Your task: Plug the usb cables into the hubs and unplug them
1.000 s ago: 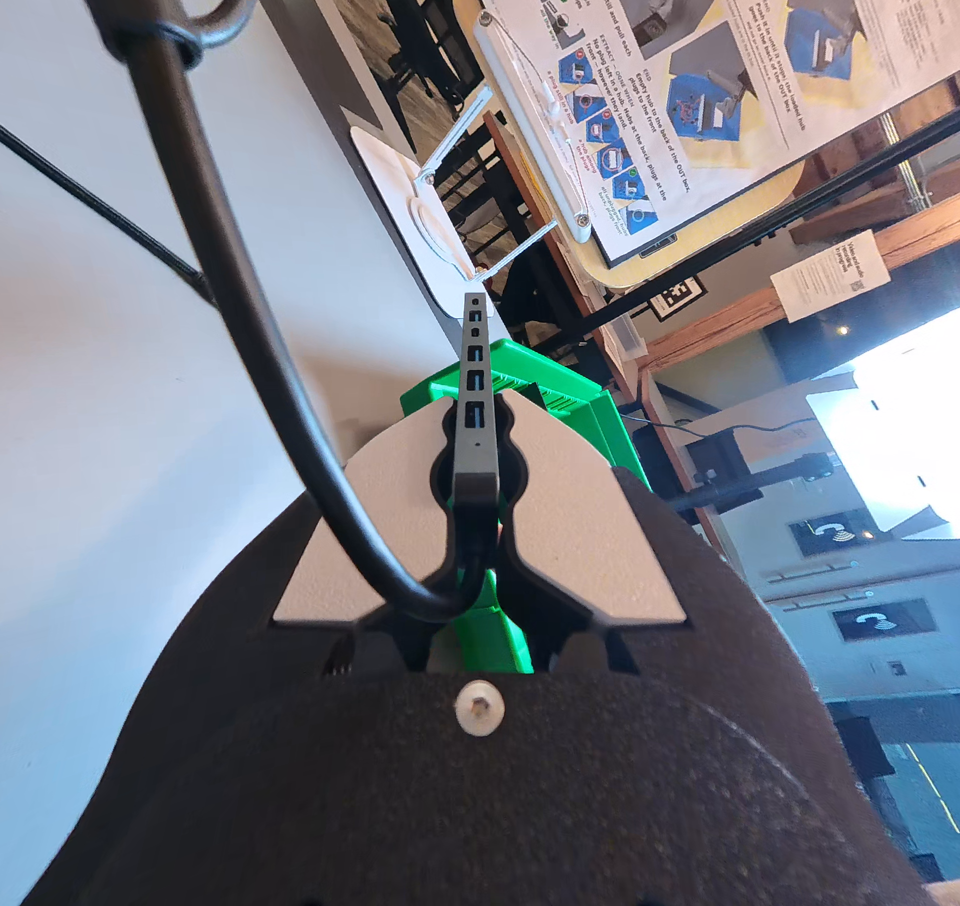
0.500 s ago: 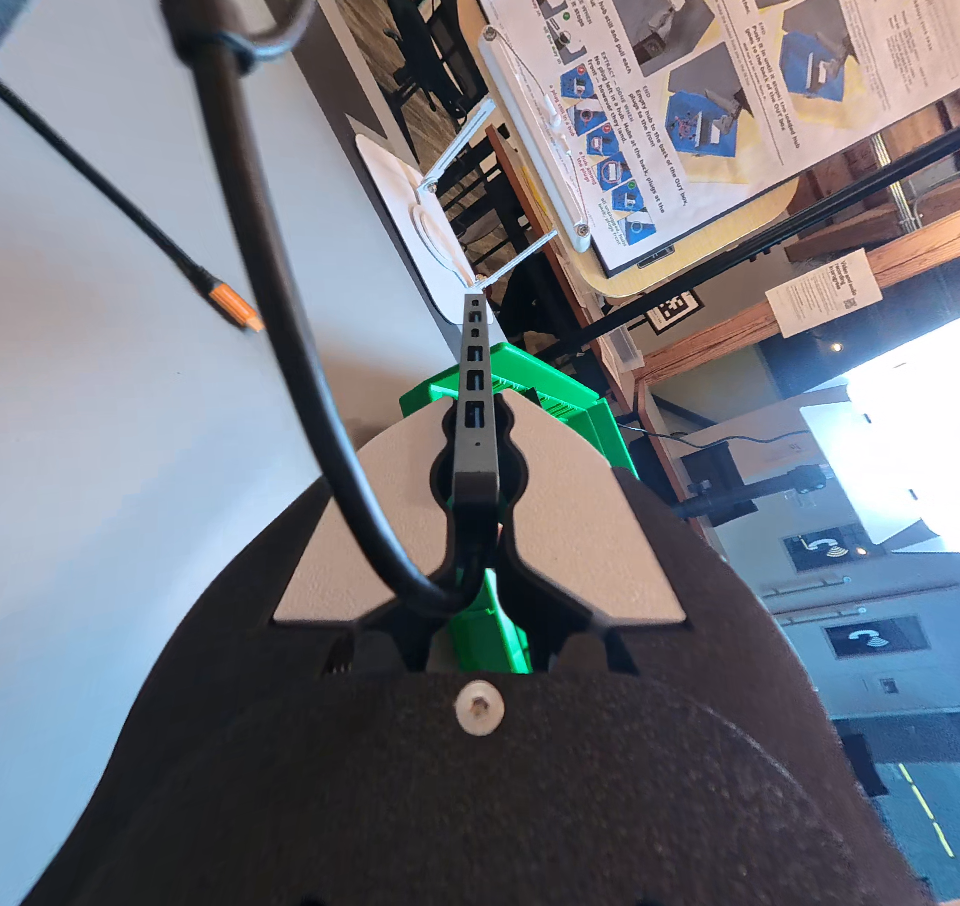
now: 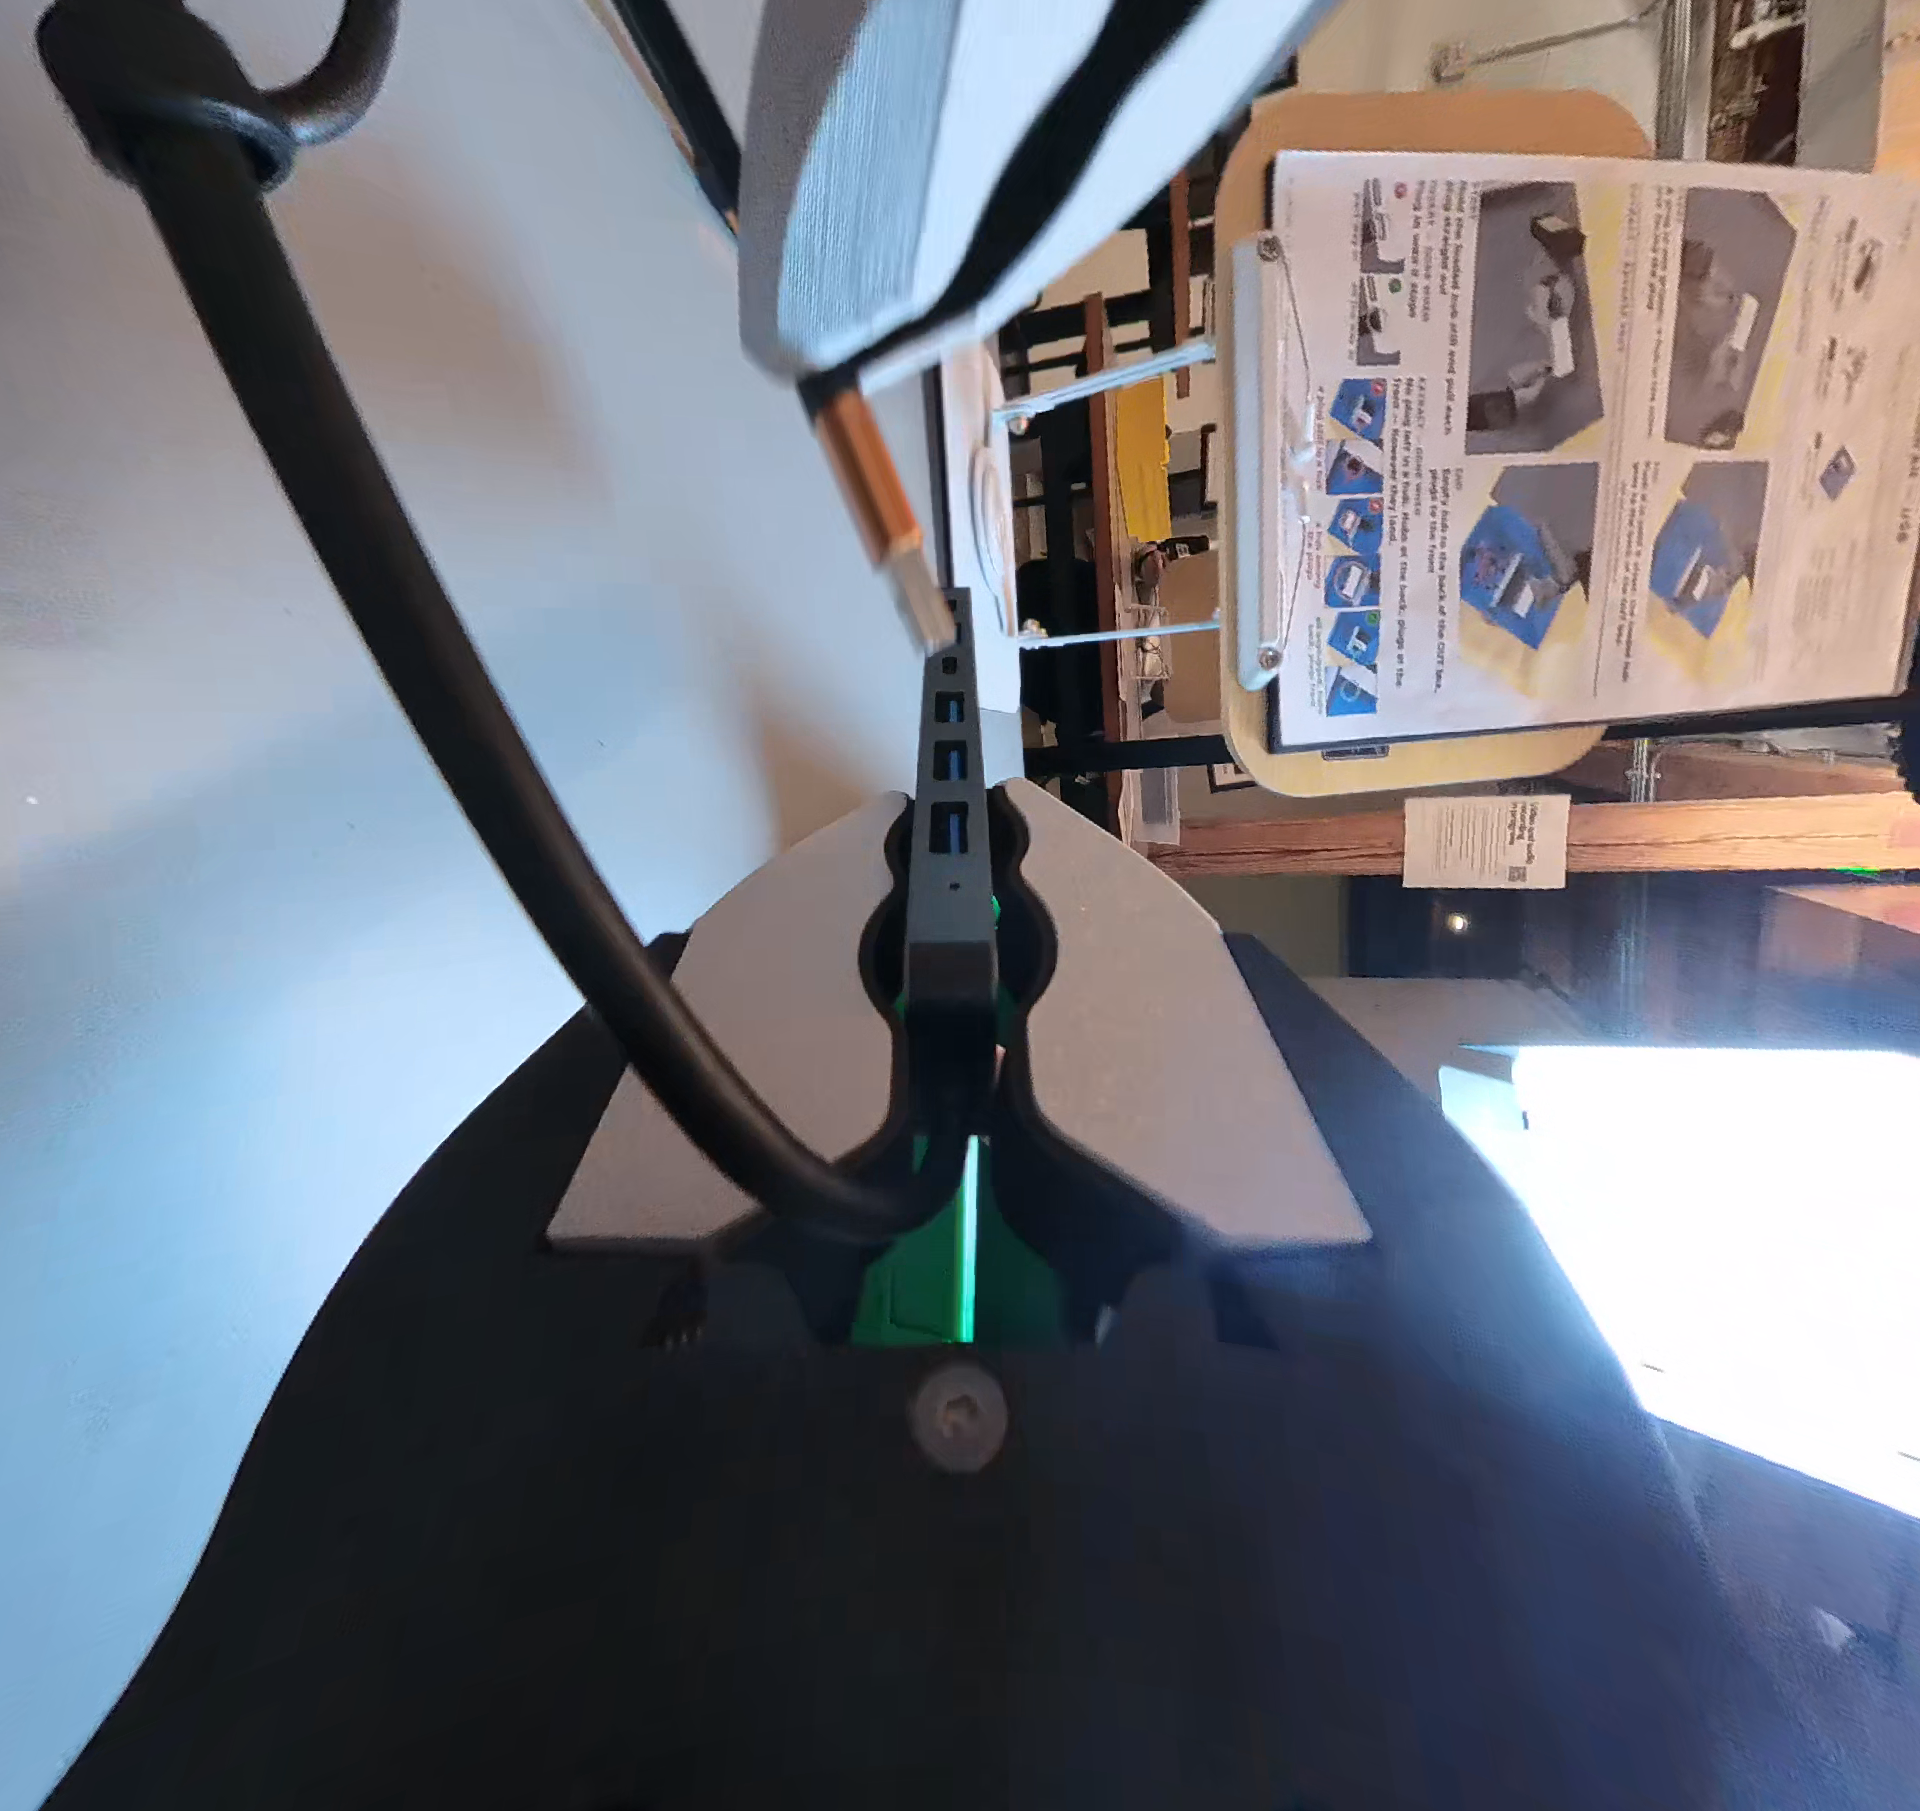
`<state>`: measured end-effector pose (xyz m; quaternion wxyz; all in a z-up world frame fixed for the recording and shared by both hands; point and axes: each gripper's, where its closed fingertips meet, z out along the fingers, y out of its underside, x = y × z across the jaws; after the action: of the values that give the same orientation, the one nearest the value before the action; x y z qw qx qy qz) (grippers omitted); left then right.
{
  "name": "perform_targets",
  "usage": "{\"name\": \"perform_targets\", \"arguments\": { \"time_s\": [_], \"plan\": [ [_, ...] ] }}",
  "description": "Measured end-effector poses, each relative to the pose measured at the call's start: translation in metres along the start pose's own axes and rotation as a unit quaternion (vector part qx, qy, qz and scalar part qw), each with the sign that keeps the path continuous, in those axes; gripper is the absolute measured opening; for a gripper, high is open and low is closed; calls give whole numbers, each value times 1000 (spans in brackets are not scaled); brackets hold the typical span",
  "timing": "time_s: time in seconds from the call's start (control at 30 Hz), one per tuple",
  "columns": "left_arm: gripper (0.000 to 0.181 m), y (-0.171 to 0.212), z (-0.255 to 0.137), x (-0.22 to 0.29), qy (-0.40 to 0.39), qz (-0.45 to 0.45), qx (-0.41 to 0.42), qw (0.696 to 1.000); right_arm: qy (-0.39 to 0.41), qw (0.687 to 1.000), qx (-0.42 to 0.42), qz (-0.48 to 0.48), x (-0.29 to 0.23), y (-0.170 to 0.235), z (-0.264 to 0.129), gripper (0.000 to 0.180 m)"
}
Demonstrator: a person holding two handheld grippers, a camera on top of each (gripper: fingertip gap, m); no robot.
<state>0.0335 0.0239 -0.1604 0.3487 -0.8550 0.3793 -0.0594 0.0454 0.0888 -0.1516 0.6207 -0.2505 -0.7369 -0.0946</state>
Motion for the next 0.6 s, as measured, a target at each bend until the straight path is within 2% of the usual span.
{"name": "perform_targets", "arguments": {
  "time_s": [0.23,0.4,0.6],
  "plan": [
    [8,5,15,8,-5,14,-34,999,-14,999,-14,-27,-15,-11,6,11],
    [8,3,14,14,17,-5,-27,999,-12,999,-33,-38,-17,-10,9,12],
    [8,4,10,8,5,-3,-33,999,-13,998,-55,-37,-18,-1,13,12]
  ]
}}
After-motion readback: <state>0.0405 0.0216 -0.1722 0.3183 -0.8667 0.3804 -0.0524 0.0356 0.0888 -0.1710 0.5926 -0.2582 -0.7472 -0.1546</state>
